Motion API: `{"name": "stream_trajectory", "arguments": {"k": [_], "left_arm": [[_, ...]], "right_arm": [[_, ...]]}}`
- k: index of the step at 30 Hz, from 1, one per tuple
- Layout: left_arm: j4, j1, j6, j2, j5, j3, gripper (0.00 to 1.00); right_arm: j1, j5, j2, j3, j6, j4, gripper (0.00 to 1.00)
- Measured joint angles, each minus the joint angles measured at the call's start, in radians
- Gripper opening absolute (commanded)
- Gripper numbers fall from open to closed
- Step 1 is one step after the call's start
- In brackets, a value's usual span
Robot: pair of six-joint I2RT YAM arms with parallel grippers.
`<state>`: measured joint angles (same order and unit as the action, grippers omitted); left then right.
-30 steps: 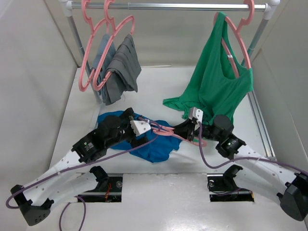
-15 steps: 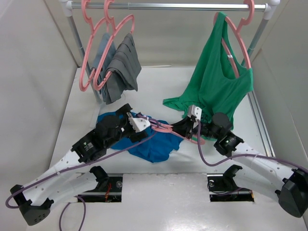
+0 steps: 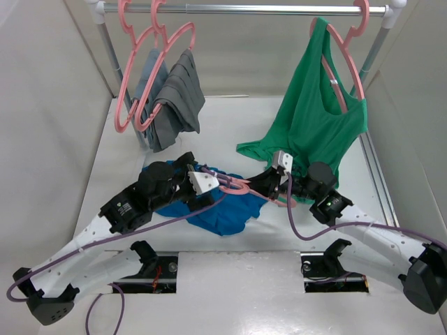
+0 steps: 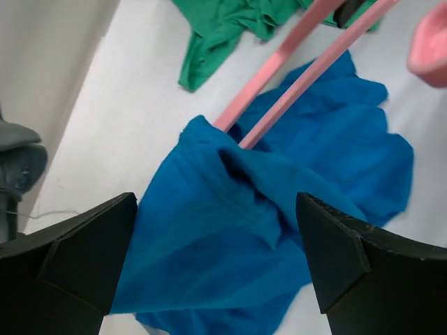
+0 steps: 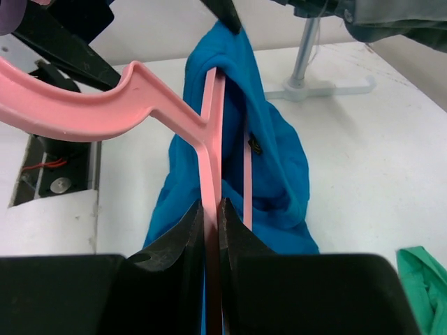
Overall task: Place the t-shirt on the hanger
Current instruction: Place tshirt on hanger
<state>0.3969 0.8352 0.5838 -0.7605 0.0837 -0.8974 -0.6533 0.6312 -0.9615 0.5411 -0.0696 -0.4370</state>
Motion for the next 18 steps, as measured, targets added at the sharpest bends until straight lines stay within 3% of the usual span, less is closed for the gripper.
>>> {"name": "stream_trajectory", "arguments": {"k": [1,2,3,5,7,10,11,13,15,18], "left_arm": [[0.028,-0.002,-0.007,0.010,0.019,0.000,0.72],[0.036,-0.002,-0.013,0.020,0.023,0.000,0.72],[0.050,-0.002,-0.013,0.032,0.031,0.000,0.49],[0.065,-0.002,-0.015,0.056,0.029,0.004,0.26],[0.057,-0.002,-0.011,0.078,0.002,0.023,0.13],[0.059,0.002,-0.008,0.105,0.005,0.057,0.13],[0.060,0.001,-0.008,0.107,0.009,0.060,0.17],[0.056,0.001,-0.006,0.108,0.011,0.063,0.64],[0.051,0.001,-0.012,0.109,0.006,0.066,1.00],[0.026,0.000,-0.006,0.110,-0.023,0.066,1.00]], "right_arm": [[0.000,0.003,0.003,0.000,0.002,0.003,0.00],[-0.002,0.011,0.006,0.000,0.008,0.006,0.00],[-0.003,0.017,0.008,0.000,0.010,0.011,0.00],[-0.007,0.035,0.012,0.001,0.021,0.019,0.00],[-0.019,0.044,0.013,0.003,0.027,0.040,0.00],[-0.021,0.043,0.013,0.006,0.030,0.067,0.00],[-0.023,0.045,0.013,0.006,0.032,0.073,0.00],[-0.023,0.047,0.013,0.007,0.035,0.077,0.00],[-0.023,0.038,0.013,0.010,0.039,0.069,0.00],[-0.023,0.027,0.011,0.017,0.040,0.055,0.00]]}}
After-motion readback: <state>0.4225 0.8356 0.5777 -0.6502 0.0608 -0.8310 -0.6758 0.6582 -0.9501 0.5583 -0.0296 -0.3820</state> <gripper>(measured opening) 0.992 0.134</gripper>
